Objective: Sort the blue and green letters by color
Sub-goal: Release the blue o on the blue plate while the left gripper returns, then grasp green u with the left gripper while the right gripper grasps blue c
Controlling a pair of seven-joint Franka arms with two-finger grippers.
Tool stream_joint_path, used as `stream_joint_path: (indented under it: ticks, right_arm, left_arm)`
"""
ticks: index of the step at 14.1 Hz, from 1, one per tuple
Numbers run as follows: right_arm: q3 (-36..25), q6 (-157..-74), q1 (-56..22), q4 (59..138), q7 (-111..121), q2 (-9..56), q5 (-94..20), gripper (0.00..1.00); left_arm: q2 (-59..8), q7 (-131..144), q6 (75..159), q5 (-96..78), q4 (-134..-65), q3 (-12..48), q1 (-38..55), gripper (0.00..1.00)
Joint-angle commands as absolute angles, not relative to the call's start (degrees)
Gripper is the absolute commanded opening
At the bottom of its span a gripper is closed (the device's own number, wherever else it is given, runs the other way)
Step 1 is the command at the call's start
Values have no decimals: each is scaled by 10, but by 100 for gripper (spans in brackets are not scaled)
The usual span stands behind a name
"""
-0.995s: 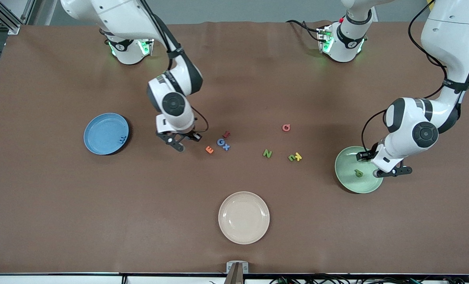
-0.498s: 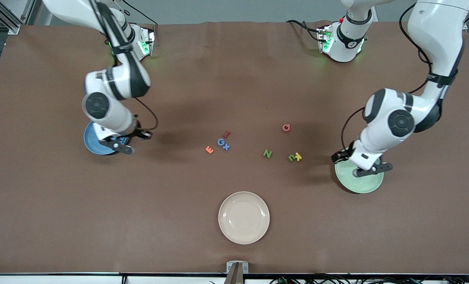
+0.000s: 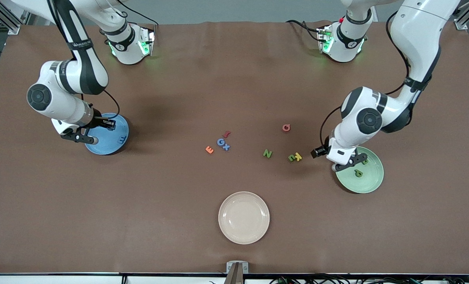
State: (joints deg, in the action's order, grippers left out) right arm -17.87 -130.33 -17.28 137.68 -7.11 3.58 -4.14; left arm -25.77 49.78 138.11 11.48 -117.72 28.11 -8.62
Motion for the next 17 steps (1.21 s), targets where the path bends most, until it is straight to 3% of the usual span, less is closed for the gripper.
stream_joint_path:
  ticks: [1,2,3,7,12,17]
  right_arm:
    - [-170,-1306,-126,1405,-19,5,-33,36]
    - [-169,-1306,-118,1405,-11,6,-33,78]
    - [-169,-1305,-115,1404,-11,6,-33,100]
    - [-163,-1303,-126,1400,-46,4,-33,100]
    - [-162,-1309,-281,1353,-246,11,-41,100]
    - [-162,-1310,-410,1211,-449,124,-88,100]
  left_arm:
    - [-268,549,1411,120,-1174,283,-64,72]
    - [-274,562,1423,122,-1171,282,-54,72]
    - [-286,572,1437,123,-1160,282,-48,72]
    - [-333,573,1444,124,-1094,279,-14,72]
    - [-407,577,1450,207,-1023,279,3,71]
    - [-420,582,1467,214,-1034,276,15,70]
